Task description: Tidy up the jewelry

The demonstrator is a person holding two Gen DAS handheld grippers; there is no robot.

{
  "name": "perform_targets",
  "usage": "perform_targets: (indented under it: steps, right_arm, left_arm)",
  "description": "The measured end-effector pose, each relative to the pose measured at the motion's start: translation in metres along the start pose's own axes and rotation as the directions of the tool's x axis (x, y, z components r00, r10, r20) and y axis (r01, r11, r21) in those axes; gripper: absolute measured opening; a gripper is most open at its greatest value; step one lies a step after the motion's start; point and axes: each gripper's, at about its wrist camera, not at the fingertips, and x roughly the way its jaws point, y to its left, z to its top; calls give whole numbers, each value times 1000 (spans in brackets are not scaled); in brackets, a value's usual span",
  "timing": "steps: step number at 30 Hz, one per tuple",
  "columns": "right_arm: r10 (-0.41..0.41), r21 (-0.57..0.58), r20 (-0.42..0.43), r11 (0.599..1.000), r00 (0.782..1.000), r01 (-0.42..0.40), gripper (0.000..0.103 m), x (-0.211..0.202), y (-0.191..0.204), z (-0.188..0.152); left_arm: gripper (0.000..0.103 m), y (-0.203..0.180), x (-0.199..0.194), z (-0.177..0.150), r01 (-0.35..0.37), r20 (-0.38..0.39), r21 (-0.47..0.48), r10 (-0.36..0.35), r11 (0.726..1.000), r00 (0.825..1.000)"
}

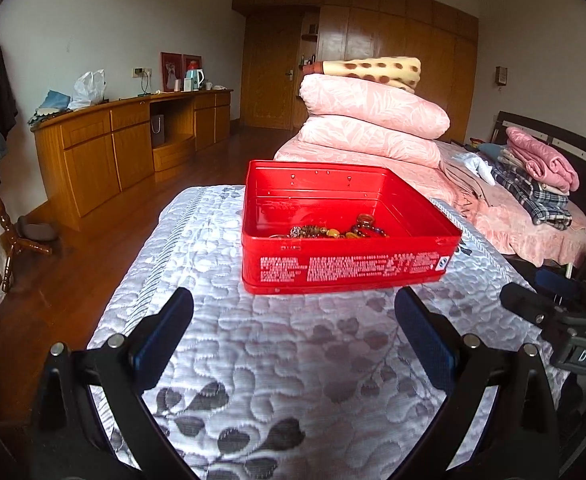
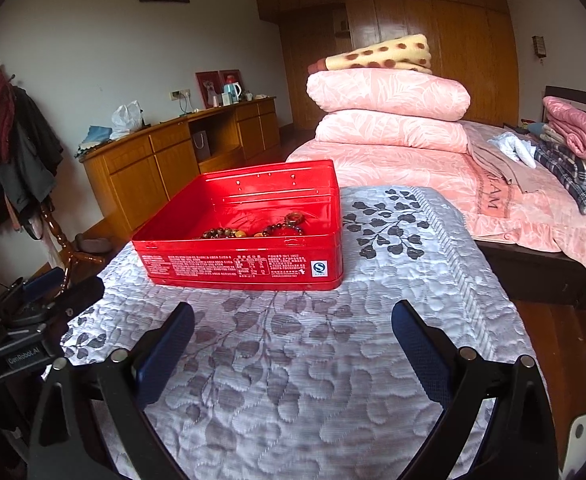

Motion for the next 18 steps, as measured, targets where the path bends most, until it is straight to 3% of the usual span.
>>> perform_targets:
  steps: [10,18]
  right_arm:
    - [17,-15,80,1000,997,-16,97,-32,5,0]
    - [35,-22,167,999,985,-31,97,-53,9,1]
  left_arm:
    - [98,-7,-31,-3,2,61,21,-3,1000,998]
    - [98,-12,-58,1,-5,158,34,-1,999,987]
